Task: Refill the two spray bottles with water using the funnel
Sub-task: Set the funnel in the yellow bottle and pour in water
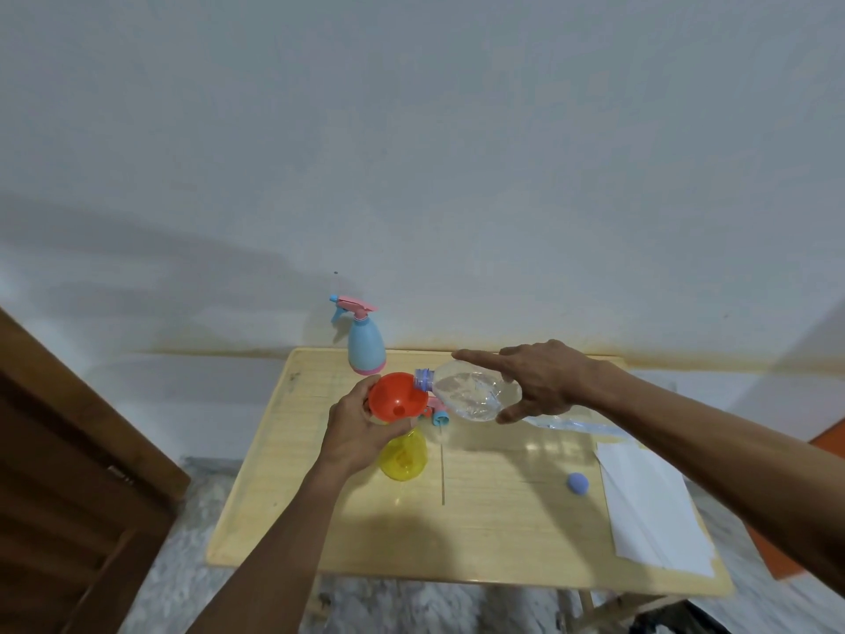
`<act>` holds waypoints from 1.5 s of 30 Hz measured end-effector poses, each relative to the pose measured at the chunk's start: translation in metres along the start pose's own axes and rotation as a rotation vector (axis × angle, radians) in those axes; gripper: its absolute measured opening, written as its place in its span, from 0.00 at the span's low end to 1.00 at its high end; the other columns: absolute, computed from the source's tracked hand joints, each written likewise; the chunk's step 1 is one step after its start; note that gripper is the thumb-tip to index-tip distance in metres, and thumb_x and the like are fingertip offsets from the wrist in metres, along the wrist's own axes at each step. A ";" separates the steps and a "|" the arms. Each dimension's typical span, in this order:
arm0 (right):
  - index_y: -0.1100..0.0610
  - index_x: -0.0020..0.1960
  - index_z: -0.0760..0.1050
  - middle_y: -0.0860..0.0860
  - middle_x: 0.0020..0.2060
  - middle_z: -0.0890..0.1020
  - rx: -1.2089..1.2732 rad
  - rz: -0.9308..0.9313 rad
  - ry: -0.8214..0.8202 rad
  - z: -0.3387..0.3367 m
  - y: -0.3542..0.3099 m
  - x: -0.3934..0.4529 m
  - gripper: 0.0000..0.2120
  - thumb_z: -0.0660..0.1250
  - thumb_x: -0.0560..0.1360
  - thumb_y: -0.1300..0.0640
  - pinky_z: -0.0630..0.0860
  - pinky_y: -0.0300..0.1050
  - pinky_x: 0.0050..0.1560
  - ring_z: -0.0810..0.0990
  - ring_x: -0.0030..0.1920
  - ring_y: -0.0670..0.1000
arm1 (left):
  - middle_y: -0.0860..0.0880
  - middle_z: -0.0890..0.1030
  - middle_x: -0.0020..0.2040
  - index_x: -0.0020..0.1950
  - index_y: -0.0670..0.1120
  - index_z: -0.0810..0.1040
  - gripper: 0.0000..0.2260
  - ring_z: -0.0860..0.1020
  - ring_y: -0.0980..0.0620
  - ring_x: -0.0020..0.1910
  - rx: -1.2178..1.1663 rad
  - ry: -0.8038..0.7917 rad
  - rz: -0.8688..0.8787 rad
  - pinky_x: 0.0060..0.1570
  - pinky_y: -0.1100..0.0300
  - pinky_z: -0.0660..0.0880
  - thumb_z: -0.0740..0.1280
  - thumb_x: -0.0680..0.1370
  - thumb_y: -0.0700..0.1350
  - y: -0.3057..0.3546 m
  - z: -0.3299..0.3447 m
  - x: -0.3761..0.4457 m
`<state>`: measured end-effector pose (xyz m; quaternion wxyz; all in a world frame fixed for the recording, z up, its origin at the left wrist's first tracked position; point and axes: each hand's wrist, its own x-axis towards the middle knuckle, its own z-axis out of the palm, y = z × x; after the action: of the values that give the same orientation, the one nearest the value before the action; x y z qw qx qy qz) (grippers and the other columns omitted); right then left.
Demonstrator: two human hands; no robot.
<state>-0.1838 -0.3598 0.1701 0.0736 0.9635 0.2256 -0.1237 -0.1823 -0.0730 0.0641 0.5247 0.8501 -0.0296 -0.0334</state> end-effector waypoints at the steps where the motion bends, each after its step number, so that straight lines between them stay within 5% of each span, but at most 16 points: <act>1: 0.30 0.77 0.34 0.49 0.62 0.78 -0.005 0.000 0.002 0.000 0.000 0.000 0.49 0.68 0.73 0.32 0.77 0.49 0.47 0.80 0.56 0.55 | 0.56 0.80 0.56 0.70 0.52 0.72 0.43 0.79 0.53 0.57 0.004 0.000 -0.003 0.59 0.54 0.78 0.82 0.58 0.59 0.000 0.000 0.001; 13: 0.31 0.77 0.33 0.49 0.65 0.77 -0.075 -0.006 -0.011 0.000 0.000 -0.001 0.49 0.67 0.73 0.32 0.69 0.46 0.41 0.80 0.53 0.55 | 0.59 0.80 0.54 0.69 0.53 0.73 0.39 0.80 0.53 0.57 -0.011 -0.011 0.000 0.60 0.54 0.78 0.84 0.61 0.54 -0.002 0.000 0.000; 25: 0.31 0.77 0.33 0.49 0.57 0.78 -0.092 0.021 -0.026 -0.011 -0.002 -0.005 0.48 0.67 0.73 0.32 0.68 0.45 0.40 0.75 0.42 0.52 | 0.56 0.82 0.56 0.63 0.61 0.73 0.39 0.80 0.53 0.58 -0.045 -0.023 -0.002 0.60 0.49 0.79 0.80 0.54 0.65 -0.001 0.000 -0.001; 45: 0.32 0.78 0.35 0.49 0.59 0.77 -0.146 0.016 0.006 -0.016 -0.002 -0.007 0.48 0.67 0.73 0.31 0.70 0.46 0.43 0.81 0.50 0.56 | 0.58 0.82 0.54 0.63 0.59 0.75 0.36 0.80 0.56 0.56 -0.020 -0.022 0.011 0.58 0.52 0.79 0.81 0.58 0.61 -0.001 -0.002 -0.003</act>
<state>-0.1874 -0.3581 0.1872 0.1439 0.9577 0.2266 -0.1037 -0.1852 -0.0708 0.0638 0.5330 0.8442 -0.0396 -0.0402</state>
